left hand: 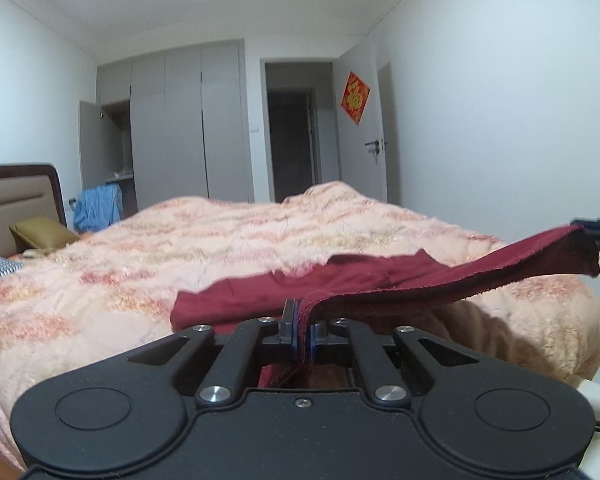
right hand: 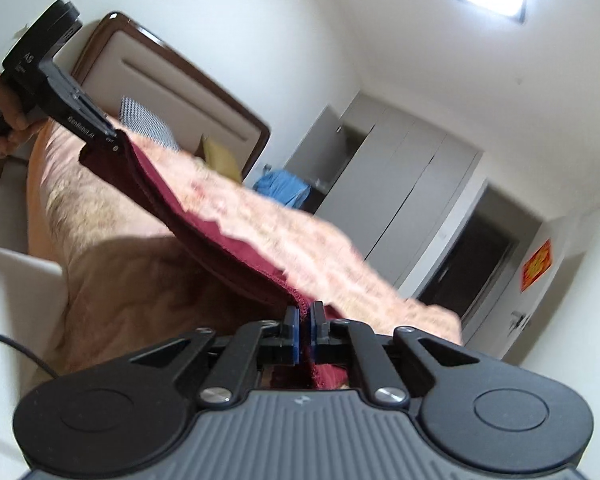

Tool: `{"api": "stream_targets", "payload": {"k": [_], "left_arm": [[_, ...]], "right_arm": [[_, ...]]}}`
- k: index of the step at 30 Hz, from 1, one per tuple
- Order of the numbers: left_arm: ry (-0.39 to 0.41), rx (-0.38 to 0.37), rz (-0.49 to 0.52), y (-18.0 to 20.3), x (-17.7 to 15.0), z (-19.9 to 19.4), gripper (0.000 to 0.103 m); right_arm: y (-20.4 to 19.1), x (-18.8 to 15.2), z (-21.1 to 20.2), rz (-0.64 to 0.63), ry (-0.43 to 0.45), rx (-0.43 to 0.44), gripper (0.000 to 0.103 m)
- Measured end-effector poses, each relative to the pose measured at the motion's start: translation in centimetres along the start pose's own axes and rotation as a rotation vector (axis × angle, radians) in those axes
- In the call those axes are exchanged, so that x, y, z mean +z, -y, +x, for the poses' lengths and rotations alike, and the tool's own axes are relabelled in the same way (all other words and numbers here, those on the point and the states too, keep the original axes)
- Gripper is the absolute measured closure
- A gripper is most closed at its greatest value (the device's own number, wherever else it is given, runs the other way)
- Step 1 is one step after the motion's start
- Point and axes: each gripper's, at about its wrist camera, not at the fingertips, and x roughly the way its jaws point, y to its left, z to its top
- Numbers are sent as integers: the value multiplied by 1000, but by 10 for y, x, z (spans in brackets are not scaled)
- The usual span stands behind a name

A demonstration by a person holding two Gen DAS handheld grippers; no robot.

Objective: Fold small clothes

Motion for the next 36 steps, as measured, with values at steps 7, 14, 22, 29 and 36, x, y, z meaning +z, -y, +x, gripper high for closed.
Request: {"api": "stream_targets", "payload": {"k": [7, 14, 22, 29, 36], "left_arm": [[1, -31, -8, 3, 25, -41, 98], [12, -24, 33, -17, 84, 11, 98], [-113, -15, 241, -55, 164, 162, 95], [-265, -62, 143, -104, 167, 295, 93], [-424, -95, 78, -125, 110, 399, 93]], "right_arm": [[8, 29, -43, 2, 70, -30, 98], [28, 51, -19, -59, 79, -52, 98], [92, 87, 119, -179, -1, -81, 97], [137, 79, 283, -105, -169, -13, 97], [143, 23, 411, -17, -344, 109, 96]]}}
